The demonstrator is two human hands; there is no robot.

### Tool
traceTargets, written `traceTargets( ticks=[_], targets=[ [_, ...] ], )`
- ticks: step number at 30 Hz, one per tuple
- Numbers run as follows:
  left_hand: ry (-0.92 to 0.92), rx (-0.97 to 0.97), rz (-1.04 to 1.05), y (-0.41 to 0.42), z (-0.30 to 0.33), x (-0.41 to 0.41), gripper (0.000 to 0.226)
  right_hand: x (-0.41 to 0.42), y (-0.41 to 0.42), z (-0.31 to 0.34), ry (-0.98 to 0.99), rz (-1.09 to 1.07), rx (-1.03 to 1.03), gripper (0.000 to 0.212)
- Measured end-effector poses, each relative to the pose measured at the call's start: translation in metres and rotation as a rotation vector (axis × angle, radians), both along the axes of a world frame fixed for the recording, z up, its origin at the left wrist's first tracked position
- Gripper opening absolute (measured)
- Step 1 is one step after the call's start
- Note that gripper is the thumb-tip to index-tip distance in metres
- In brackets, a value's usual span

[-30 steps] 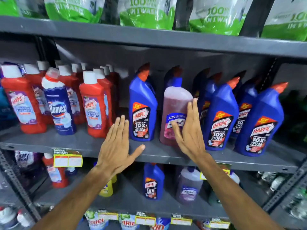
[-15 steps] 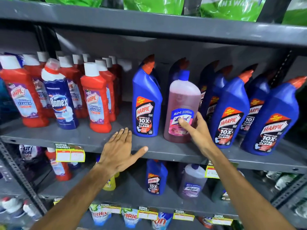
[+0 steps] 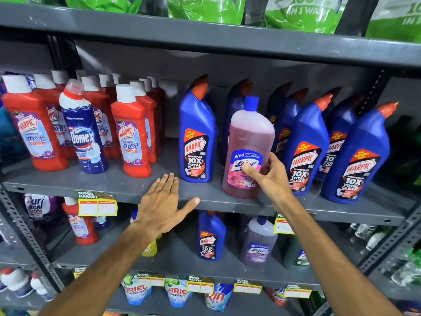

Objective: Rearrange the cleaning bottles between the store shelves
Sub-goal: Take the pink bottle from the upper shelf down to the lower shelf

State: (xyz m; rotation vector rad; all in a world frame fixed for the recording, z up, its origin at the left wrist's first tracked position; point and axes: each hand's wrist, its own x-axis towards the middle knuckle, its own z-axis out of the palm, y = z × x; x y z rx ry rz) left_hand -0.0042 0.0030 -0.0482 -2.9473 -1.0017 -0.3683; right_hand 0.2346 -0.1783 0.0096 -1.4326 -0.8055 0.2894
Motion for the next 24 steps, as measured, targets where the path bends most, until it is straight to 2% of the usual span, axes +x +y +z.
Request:
traceTargets(
  ticks=[5,9,12,15,24],
  targets=[
    [-0.036,0.092,-0.049,-0.027,-0.009,-0.022,0.111,-0.035,-0.041,0.000,-0.008,-0.037,0.039,0.058],
    [-0.174,0.133,-0.164,-0.053,-0.029,-0.037,0.101,-0.059,-0.080,-0.005,-0.021,-0.058,0.054,0.060],
    [-0.212,0.144,-0.254,-0.071,-0.058,-0.045,0.095,-0.076,-0.106,-0.014,-0.058,-0.087,0.038,0.063],
    [-0.168,0.117,-0.271,-0.080,-0.089,-0.049,0.096,-0.089,-0.123,-0.033,-0.103,-0.148,-0.018,0.070],
    [0.017,0.001,-0.218,-0.060,-0.156,-0.050,0.101,-0.111,-0.138,-0.132,-0.030,-0.328,-0.107,0.062]
  ],
)
